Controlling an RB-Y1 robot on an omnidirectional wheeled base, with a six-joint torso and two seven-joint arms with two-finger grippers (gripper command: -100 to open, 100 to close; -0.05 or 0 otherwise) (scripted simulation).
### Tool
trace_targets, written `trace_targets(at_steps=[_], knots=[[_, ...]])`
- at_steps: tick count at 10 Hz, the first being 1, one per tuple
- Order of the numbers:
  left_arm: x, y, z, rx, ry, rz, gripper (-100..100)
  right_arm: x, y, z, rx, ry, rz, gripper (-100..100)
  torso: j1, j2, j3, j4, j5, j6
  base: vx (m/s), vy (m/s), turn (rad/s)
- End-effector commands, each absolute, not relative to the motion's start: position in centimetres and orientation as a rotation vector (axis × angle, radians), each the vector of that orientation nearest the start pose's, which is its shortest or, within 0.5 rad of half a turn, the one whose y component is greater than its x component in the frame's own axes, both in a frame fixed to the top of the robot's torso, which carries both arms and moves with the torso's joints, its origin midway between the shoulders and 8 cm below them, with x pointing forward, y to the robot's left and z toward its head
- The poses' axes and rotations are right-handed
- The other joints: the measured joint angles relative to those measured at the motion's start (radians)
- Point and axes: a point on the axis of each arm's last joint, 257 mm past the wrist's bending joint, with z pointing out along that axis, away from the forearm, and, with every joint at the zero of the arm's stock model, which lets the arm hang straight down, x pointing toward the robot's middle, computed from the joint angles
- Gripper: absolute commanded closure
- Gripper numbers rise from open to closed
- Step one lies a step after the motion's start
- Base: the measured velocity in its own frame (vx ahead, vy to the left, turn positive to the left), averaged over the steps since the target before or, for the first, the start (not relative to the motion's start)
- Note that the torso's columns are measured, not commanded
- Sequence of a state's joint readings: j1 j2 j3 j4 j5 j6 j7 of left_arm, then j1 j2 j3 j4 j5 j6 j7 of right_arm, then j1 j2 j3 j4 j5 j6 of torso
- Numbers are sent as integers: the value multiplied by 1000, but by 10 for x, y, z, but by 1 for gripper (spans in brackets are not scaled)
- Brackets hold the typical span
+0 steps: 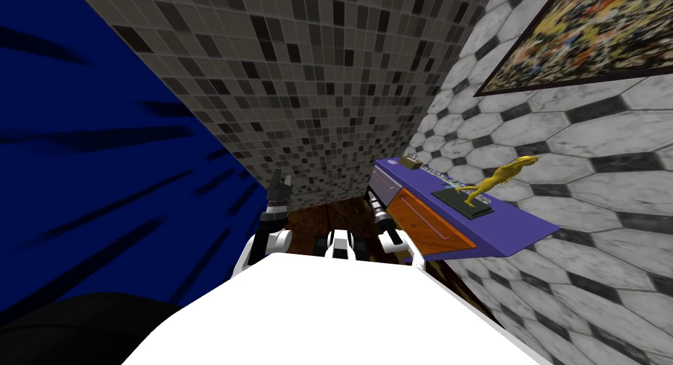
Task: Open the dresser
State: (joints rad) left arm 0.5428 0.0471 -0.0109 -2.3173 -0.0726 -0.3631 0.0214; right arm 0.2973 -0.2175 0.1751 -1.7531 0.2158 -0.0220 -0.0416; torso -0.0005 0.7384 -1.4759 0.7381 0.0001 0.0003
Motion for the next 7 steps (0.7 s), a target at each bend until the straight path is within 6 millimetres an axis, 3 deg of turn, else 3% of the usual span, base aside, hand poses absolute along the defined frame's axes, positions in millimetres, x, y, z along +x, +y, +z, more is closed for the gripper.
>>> trace_targets(at_steps=[1,3,4,5,6,7], knots=[[357,272,-1,-702,780,-1234,0,447,-223,-330,972,1639,894,-100,1,-1,-1,0,0,0,61,98,21],[357,272,-1,-702,780,-1234,0,441,-225,-364,982,1731,812,-100,0,-1,0,0,0,0,61,81,40],[357,272,-1,-702,780,-1234,0,441,-226,-365,987,1734,806,-100,-1,0,0,0,0,0,18,35,-10],[357,272,-1,-702,780,-1234,0,435,-228,-391,977,1809,735,-100,-2,2,1,1,-1,0,49,62,44],[357,272,-1,-702,780,-1234,0,433,-231,-398,992,1823,715,-100,1,0,0,0,0,-1,52,71,31],[357,272,-1,-702,780,-1234,0,428,-232,-419,967,1886,653,-100,2,-1,-1,0,0,0,73,93,54]])
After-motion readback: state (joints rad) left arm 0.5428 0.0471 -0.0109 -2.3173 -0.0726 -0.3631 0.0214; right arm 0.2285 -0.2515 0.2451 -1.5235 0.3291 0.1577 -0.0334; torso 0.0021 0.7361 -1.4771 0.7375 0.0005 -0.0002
